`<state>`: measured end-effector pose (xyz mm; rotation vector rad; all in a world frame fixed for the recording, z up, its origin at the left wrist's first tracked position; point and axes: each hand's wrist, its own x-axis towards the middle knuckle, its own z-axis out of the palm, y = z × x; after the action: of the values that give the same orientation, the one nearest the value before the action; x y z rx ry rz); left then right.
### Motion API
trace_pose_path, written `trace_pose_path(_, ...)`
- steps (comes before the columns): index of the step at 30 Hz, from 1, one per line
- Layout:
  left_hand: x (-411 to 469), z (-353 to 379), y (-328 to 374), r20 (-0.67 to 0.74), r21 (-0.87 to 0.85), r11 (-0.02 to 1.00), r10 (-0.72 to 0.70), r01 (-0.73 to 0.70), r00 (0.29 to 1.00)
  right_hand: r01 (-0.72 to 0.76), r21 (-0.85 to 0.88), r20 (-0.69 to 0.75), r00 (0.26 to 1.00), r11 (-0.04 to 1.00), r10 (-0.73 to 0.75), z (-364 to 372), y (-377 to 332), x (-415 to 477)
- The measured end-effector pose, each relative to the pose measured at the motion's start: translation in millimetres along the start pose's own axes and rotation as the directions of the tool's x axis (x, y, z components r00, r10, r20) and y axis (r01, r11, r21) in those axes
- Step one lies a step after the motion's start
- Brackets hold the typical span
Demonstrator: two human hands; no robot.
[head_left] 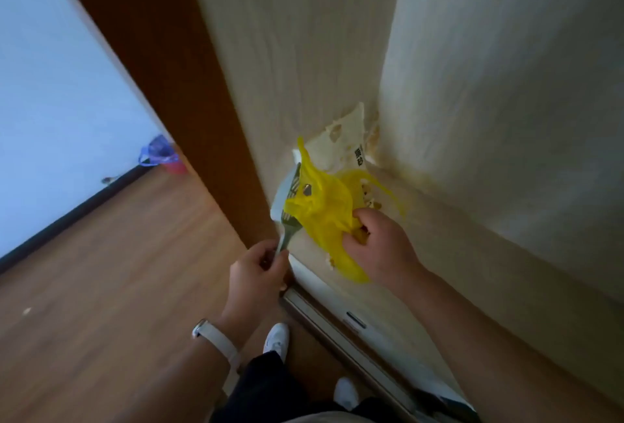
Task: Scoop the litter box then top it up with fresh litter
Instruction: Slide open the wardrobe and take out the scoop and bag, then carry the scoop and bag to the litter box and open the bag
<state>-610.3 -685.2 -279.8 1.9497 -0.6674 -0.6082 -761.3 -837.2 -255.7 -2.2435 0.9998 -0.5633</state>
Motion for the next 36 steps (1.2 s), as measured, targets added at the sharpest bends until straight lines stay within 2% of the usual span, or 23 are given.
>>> trace_pose_path(3, -30.3, -26.2, -18.5, -0.101, -0.008, 0.996, -0.091, 0.09, 0.991, 0.106, 0.024, 0.091, 0.99, 0.994, -0.108, 16.5, -21.6, 1.7)
trace_pose_path(7, -60.7, -65.9, -45.6, -0.262, -0.006, 0.981, -0.188, 0.194, 0.946, 0.276, 0.03, 0.213, 0.937, 0.961, -0.276, 51.2, -60.1, 4.5)
trace_pose_path(13, -90.5, -128.3, -80.4, -0.433, -0.22, 0.929, -0.367, 0.298, 0.823, 0.409, 0.113, 0.355, 0.835, 0.906, -0.421, 121.4, -129.0, 9.0)
trace_pose_path(17, -87.3, -168.9, -103.5, -0.538, -0.302, 0.905, -0.421, 0.3, 0.73, 0.449, 0.124, 0.428, 0.78, 0.885, -0.456, 170.2, -174.6, 18.7)
trace_pose_path(21, -71.0, -210.7, -130.1, -0.566, -0.415, 0.861, -0.497, 0.294, 0.658, 0.492, 0.155, 0.491, 0.714, 0.857, -0.499, 225.6, -221.5, 36.7)
trace_pose_path(28, -40.5, -285.8, -168.4, -0.619, -0.495, 0.826, -0.553, 0.27, 0.558, 0.614, 0.168, 0.536, 0.6, 0.771, -0.594, 306.0, -310.0, 68.1)
trace_pose_path(36, -33.6, -354.7, -165.3, -0.697, -0.518, 0.834, -0.54, 0.189, 0.471, 0.667, 0.205, 0.554, 0.524, 0.716, -0.647, 345.2, -374.3, 83.0)
